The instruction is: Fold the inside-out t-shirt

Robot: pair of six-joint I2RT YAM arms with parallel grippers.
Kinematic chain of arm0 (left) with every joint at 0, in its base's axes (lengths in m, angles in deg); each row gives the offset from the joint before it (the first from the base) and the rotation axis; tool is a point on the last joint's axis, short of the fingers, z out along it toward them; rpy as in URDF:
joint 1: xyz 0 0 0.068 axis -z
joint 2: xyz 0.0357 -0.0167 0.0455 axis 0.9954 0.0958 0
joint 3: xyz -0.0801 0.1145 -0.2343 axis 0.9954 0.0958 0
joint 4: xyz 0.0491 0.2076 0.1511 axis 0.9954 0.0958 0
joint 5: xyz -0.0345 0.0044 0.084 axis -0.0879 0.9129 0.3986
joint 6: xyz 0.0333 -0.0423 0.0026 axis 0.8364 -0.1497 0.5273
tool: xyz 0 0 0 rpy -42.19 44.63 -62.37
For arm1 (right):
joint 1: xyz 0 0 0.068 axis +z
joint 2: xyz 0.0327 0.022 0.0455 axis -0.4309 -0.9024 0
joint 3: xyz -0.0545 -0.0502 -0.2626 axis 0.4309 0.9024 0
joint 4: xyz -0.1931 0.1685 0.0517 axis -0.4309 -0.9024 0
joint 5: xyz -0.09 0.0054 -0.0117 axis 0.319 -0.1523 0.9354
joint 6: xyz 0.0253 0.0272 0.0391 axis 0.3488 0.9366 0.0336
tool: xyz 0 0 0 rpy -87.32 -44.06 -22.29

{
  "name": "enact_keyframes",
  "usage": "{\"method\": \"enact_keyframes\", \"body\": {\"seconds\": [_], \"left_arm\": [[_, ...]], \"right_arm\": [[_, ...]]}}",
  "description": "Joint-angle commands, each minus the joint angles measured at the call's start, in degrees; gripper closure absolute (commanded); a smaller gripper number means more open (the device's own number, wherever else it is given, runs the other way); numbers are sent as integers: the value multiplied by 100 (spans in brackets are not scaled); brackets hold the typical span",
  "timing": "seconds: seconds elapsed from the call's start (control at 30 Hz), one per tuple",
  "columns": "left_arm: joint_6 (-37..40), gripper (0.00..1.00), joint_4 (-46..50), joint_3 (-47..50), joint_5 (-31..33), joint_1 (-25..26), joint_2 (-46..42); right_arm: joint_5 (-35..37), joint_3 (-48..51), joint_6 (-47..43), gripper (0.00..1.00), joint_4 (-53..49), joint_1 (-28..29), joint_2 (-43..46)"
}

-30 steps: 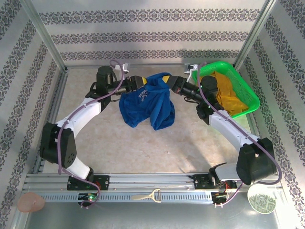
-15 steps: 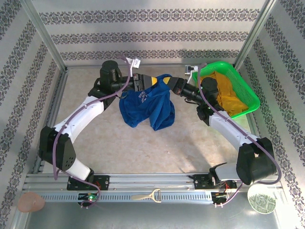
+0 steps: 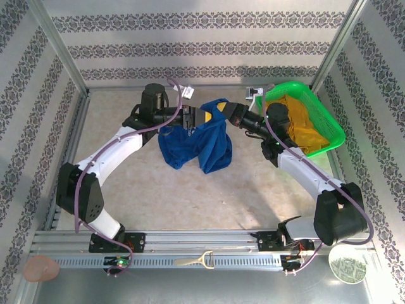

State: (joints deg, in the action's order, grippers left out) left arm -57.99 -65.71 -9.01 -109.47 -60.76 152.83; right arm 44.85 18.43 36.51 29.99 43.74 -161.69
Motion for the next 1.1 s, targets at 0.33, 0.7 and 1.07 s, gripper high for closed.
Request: {"method": "enact_keyframes", "body": {"seconds": [0.33,0.7,1.07], "left_arm": [[387,61,130,74,-32,236,-85],[903,61,232,-31,916,142,297],[1226,47,443,132,1073,68,323]], "right_arm": [[90,-70,-53,100,-29,7,104],[94,-53,-97,100,-103,18,191],[85,-22,-112,100,-165,14,272]]}}
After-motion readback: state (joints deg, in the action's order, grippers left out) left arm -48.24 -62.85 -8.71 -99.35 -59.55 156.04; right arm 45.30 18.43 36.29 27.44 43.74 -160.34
